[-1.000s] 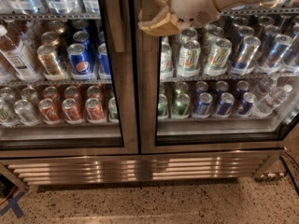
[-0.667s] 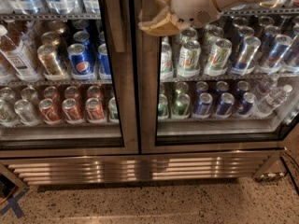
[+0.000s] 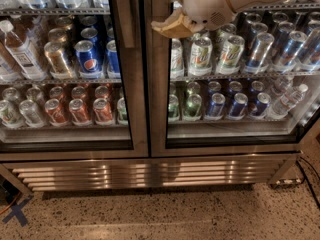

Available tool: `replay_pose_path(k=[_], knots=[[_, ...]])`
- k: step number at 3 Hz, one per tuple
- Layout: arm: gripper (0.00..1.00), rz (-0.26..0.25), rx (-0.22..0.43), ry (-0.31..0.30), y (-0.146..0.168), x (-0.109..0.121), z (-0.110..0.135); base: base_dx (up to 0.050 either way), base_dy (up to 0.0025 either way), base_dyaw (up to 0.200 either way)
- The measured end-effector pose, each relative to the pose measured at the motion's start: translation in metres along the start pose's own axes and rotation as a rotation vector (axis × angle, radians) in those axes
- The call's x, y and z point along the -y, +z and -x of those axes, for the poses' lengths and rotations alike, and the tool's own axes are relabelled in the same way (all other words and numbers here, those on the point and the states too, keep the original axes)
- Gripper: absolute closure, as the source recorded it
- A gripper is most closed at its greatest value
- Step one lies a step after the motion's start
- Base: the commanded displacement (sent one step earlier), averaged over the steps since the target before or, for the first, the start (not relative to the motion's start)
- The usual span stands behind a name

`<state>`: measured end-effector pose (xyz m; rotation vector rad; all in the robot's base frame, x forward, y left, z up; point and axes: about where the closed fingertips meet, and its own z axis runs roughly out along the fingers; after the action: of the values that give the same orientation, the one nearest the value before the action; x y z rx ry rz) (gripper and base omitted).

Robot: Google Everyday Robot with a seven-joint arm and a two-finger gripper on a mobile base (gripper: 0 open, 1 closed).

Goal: Open right fridge door

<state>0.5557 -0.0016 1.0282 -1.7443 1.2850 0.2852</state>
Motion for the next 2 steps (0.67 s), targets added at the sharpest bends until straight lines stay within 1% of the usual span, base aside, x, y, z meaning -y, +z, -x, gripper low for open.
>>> replay_pose_path(k=[1, 2], knots=[[0.81, 0.0, 0.0, 0.0, 0.0, 0.0002, -0.0001, 0.0, 0.0, 0.0], [0.75, 0.0, 0.0, 0.0, 0.0005, 0.0074, -0.0057, 0.0, 0.0, 0.0]])
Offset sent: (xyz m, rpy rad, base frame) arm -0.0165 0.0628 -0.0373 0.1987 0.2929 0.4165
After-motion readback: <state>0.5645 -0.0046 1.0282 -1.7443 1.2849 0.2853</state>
